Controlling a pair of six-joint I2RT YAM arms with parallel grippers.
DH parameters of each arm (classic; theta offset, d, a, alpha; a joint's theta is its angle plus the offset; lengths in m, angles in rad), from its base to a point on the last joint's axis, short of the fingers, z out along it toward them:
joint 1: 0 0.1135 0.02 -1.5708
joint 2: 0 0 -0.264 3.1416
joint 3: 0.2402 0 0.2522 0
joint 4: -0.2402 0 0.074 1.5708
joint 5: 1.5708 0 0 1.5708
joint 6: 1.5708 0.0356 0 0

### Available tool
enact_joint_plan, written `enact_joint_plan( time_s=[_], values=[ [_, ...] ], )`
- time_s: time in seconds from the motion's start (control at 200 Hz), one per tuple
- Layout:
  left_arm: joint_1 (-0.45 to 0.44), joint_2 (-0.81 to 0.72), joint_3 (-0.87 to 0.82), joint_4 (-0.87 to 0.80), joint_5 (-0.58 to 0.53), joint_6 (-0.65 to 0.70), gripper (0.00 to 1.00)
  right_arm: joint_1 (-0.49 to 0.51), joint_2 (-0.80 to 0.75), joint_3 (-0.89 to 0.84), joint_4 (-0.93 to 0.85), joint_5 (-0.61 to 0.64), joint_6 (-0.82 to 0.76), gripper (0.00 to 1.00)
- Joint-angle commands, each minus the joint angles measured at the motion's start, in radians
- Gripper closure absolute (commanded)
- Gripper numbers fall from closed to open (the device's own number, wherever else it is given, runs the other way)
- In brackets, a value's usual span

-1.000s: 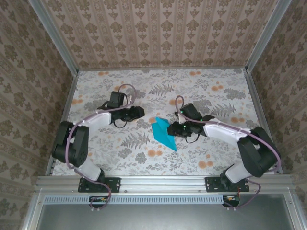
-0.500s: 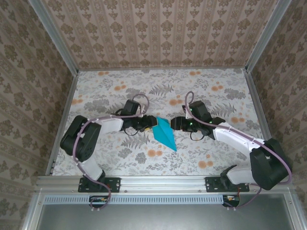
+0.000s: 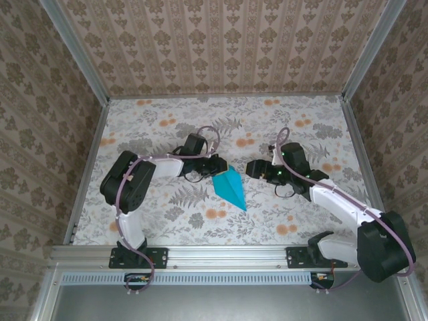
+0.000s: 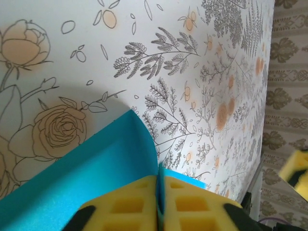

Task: Fold a paper plane with a square sheet of paper (fold left side to right side)
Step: Turn over the paper at the center of the table.

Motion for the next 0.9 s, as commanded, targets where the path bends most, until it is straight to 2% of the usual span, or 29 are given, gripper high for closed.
enact_joint_plan(
  time_s=[0.0, 0.22, 0.3, 0.475, 0.895],
  values=[
    [0.026, -0.056, 0.044, -0.023, 0.021, 0.046, 0.95, -0.04, -0.017, -0.021, 0.101, -0.115, 0.047, 0.0],
    [0.114, -0.21, 0.135, -0.157, 0.063, 0.098, 0.99, -0.066, 0.071, 0.018, 0.178, -0.282, 0.037, 0.0],
    [0.135, -0.251, 0.179, -0.188, 0.078, 0.102, 0.99, -0.065, 0.127, 0.015, 0.276, -0.375, 0.08, 0.0],
    [0.18, -0.307, 0.247, -0.211, 0.101, 0.088, 0.99, -0.035, 0.193, -0.013, 0.499, -0.492, 0.167, 0.0],
    [0.178, -0.347, 0.225, -0.122, 0.151, -0.02, 0.99, 0.052, 0.391, 0.06, 0.936, -0.542, 0.441, 0.02]
  ],
)
